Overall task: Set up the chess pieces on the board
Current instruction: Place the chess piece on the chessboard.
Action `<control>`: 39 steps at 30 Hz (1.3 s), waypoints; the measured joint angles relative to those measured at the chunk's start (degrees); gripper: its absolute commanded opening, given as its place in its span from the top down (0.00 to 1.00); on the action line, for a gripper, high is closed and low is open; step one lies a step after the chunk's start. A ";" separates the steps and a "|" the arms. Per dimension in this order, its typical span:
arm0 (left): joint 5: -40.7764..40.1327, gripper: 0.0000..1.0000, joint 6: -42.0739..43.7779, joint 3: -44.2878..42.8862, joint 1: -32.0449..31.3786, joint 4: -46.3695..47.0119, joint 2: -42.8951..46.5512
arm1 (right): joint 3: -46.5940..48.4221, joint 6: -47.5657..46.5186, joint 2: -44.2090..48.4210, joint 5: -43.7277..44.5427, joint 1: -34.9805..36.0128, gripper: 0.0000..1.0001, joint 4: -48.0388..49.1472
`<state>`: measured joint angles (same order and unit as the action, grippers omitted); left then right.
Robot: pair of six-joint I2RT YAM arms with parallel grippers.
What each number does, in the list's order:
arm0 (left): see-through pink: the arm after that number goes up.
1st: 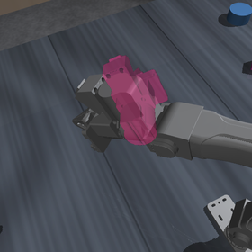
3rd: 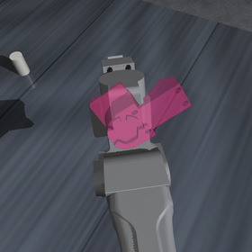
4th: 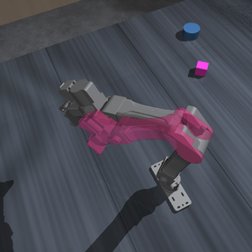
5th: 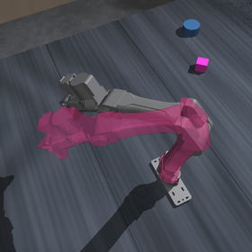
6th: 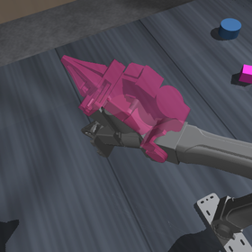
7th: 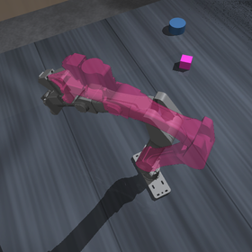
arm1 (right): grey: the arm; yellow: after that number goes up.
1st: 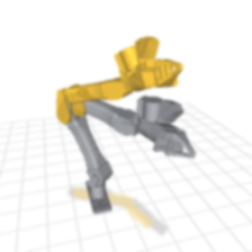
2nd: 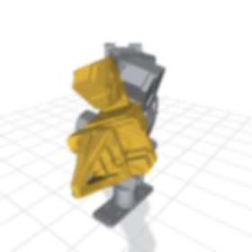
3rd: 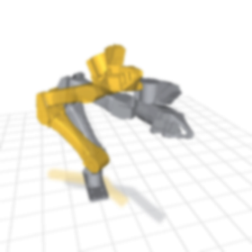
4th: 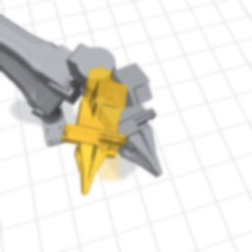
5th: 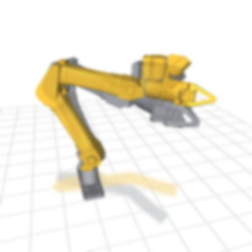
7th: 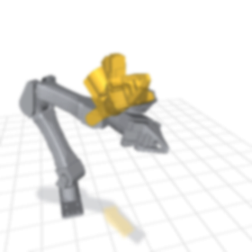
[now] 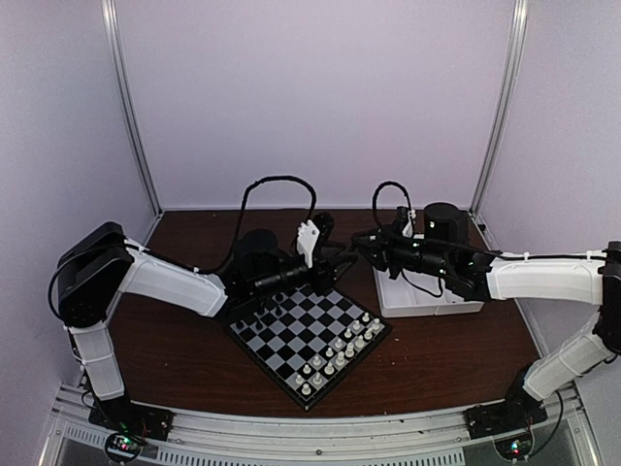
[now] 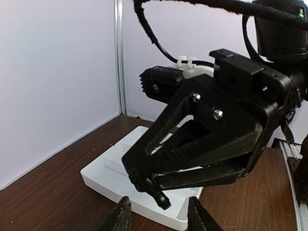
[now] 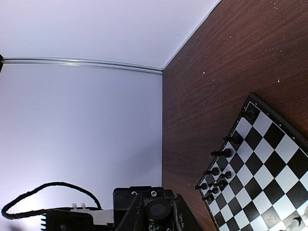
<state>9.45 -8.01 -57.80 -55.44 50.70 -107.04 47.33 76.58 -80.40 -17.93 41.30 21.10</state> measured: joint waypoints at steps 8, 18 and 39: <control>0.70 0.62 0.04 -0.79 0.11 -2.58 0.11 | 0.00 0.37 0.00 -0.55 0.11 0.80 0.57; -1.16 0.61 0.68 -0.79 0.13 -2.82 0.96 | 0.00 0.61 0.00 -0.70 0.26 0.80 0.52; -2.21 1.00 1.70 -0.79 0.48 -4.85 1.73 | -0.04 0.63 0.00 -0.55 0.76 0.42 0.33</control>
<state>7.25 -6.31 -58.59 -54.96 45.84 -105.32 47.29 77.21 -80.40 -18.48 42.06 21.43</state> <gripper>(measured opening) 0.053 0.412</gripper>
